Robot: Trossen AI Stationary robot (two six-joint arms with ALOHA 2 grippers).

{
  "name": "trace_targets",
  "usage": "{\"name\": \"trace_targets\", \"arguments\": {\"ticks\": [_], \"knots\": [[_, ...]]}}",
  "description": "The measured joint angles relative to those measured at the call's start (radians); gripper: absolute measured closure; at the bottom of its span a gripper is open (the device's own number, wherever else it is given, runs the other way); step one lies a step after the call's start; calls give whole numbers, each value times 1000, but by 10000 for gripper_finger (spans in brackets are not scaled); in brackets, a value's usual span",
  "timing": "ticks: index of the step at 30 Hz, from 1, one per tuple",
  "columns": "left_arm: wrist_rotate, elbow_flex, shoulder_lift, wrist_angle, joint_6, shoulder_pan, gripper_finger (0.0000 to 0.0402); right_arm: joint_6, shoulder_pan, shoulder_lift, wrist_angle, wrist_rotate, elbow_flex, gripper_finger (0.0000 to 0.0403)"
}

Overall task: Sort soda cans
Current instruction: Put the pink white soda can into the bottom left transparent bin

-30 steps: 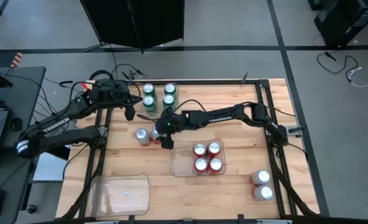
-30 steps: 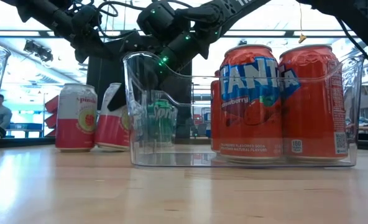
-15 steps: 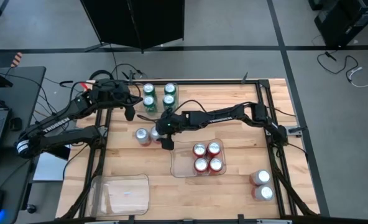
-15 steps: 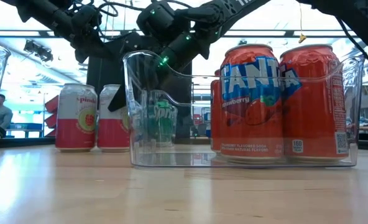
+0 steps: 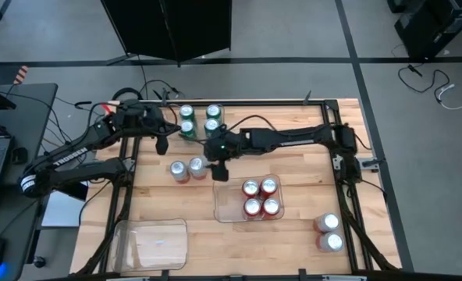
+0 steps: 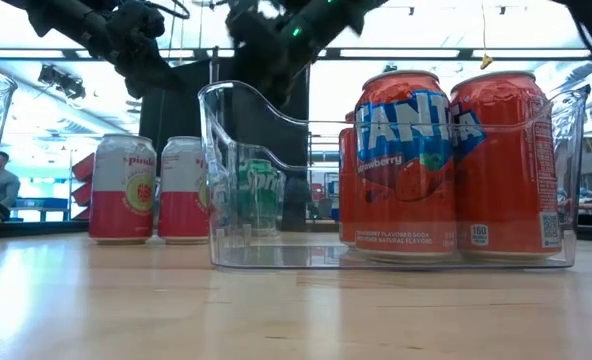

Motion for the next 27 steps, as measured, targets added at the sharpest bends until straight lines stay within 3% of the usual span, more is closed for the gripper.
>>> {"name": "trace_targets", "arguments": {"ticks": [5, 10, 14, 19, 27], "knots": [[-4, 0, 0, -21, 23, -66, 401, -110, 27, -83, -72, 95, -43, 234], [-82, 54, 10, -142, 22, -154, 401, -112, 5, -182, 43, 84, -248, 384], [-157, 140, 47, -300, -34, -230, 401, -78, -13, -298, 267, 72, -477, 380], [-163, 257, 130, -497, -174, -303, 401, -49, -21, -428, 484, 73, -708, 389], [-144, 401, 275, -681, -395, -424, 391, -38, -21, -522, 587, 74, -860, 396]]}}
